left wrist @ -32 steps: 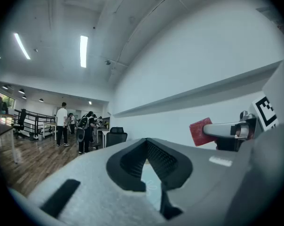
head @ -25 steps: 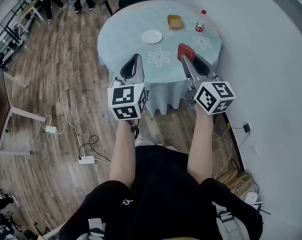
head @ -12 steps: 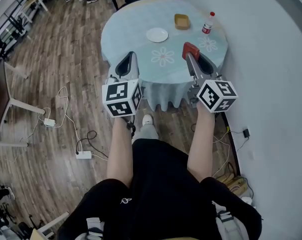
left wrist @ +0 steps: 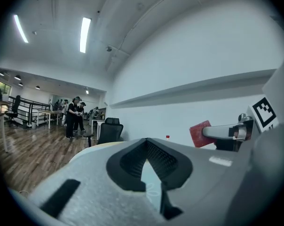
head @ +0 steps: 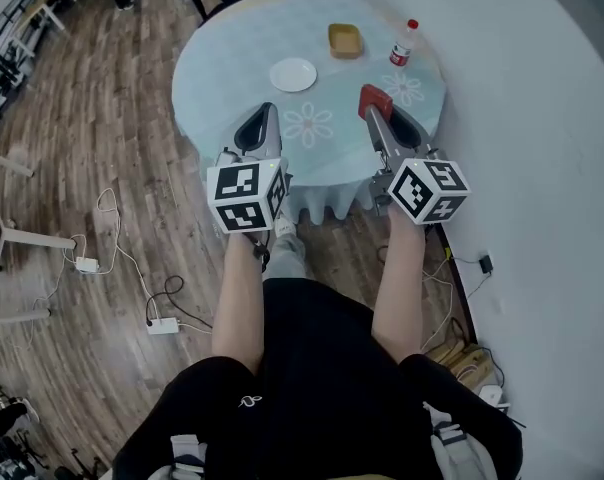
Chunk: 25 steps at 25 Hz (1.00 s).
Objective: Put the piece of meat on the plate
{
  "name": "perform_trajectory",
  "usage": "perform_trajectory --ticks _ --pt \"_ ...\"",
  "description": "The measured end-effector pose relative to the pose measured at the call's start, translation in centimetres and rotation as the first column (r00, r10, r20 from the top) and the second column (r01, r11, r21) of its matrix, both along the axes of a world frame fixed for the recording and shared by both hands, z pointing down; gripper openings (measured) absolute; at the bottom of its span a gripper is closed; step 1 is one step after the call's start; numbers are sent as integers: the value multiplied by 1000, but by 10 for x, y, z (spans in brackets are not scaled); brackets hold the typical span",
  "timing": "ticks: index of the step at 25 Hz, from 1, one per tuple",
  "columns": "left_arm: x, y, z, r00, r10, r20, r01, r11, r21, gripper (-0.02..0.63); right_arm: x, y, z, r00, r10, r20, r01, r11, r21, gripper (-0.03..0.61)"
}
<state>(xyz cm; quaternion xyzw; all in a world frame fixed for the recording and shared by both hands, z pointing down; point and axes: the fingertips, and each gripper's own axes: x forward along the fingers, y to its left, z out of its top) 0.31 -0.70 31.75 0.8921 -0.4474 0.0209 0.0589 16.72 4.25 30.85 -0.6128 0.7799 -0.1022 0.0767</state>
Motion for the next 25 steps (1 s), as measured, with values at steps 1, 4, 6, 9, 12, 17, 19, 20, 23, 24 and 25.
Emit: perform_trajectory --ticks 1,4,6,9,12,17,19,20,23,24,25 --pt "3 -13 4 1000 5 4 -5 1000 -7 0 4 -12 4 1000 8 4 -8 1000 -7 100" --pt "5 -56 14 1000 10 13 -10 999 -32 1 7 -56 16 1000 19 12 -19 999 -33 100" --pt "3 -87 19 1000 9 18 -9 999 -51 0 4 -87 20 1000 16 16 -15 999 -48 100" --pt "-1 -131 24 1000 4 5 -3 997 -77 0 -4 -133 25 1000 -1 4 2 997 -78 100" --pt "-9 -176 29 1000 -19 -17 17 994 -103 0 -10 -179 28 1000 -23 -16 21 994 -107 100" --pt "-34 -249 46 997 -76 -9 74 988 -136 0 -31 -257 32 996 -71 -47 64 989 -132 100" --pt "-44 -269 56 996 -86 -5 85 984 -155 1 -42 -279 43 994 -93 -55 83 984 -156 100" --pt "-48 -276 61 996 -87 -1 86 983 -164 1 -47 -287 49 993 -103 -60 91 981 -172 100" --pt "-52 -289 79 996 -81 26 84 979 -186 0 -54 -304 68 991 -119 -65 102 971 -216 100" --pt "-53 -293 84 997 -76 33 81 978 -194 1 -54 -309 72 991 -117 -66 99 969 -226 100" --pt "-53 -297 89 997 -71 39 77 976 -203 1 -54 -314 75 991 -112 -67 93 968 -234 100"
